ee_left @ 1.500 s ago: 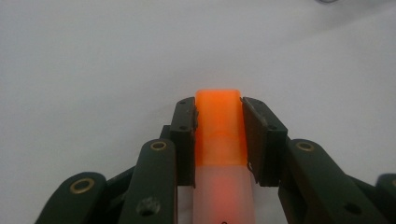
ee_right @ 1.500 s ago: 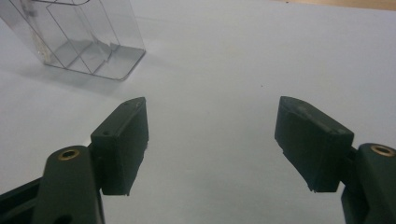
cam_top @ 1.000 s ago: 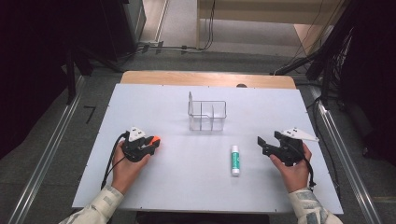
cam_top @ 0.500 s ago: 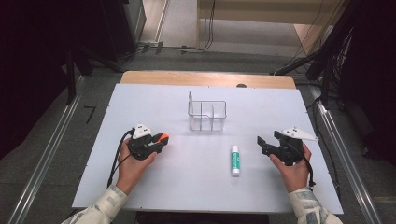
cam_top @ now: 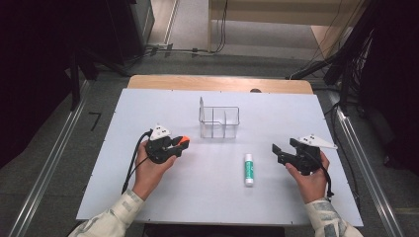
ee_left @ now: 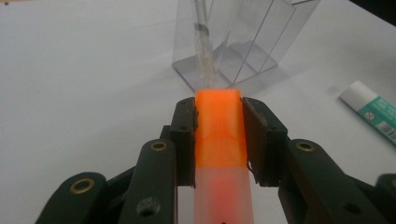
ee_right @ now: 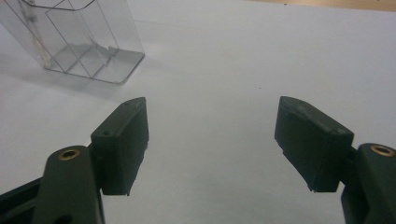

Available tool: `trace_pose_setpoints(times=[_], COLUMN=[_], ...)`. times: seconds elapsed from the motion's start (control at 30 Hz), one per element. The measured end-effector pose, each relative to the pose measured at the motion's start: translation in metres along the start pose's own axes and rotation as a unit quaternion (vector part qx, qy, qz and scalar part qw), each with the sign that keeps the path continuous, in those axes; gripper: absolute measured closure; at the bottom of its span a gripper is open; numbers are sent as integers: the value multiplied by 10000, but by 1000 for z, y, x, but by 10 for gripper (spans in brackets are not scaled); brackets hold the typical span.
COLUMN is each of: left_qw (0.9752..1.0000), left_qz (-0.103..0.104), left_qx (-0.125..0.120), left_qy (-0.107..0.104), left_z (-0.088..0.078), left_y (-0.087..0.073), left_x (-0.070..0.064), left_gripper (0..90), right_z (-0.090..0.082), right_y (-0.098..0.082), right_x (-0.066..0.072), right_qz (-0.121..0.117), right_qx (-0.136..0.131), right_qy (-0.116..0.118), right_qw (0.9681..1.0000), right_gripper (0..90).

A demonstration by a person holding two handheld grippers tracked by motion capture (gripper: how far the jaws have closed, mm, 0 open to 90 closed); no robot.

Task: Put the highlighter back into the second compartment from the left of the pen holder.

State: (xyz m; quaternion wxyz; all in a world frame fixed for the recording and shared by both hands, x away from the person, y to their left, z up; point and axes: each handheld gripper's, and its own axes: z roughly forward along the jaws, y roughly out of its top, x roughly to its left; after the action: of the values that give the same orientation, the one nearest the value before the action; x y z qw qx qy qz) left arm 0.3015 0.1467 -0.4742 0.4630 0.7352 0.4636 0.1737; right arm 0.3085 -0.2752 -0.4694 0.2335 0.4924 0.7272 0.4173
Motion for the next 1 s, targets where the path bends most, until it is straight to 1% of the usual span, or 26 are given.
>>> trace_pose_setpoints(times=[0.2,0.37,0.47,0.6,0.63,0.83,0.93,1.0], left_qw=[9999,9998,9997,9996,9996,9996,9996,9996], left_qz=[52,133,185,167,138,153,127,153], left_qx=[-113,-132,-133,-173,-184,-179,-187,-177], left_qy=[-74,-115,-101,-139,-156,-163,-165,-164], left_z=[3,9,13,19,20,28,30,32], left_y=[14,27,35,43,45,51,54,55], left_x=[-6,-13,-16,-19,-20,-22,-24,-25], left_gripper=[678,678,678,678,678,678,678,678], right_z=[0,0,0,-1,-1,-2,-2,-1], right_y=[0,1,1,1,1,2,2,2], right_x=[0,0,0,0,0,-1,0,0], right_qz=[-5,-7,0,-12,-18,0,1,0], right_qx=[7,-14,-25,-52,-55,-69,-71,-64], right_qy=[-3,5,12,25,29,43,52,55], right_qw=[10000,10000,10000,10000,10000,10000,10000,10000], right_gripper=[248,248,248,248,248,248,248,248])
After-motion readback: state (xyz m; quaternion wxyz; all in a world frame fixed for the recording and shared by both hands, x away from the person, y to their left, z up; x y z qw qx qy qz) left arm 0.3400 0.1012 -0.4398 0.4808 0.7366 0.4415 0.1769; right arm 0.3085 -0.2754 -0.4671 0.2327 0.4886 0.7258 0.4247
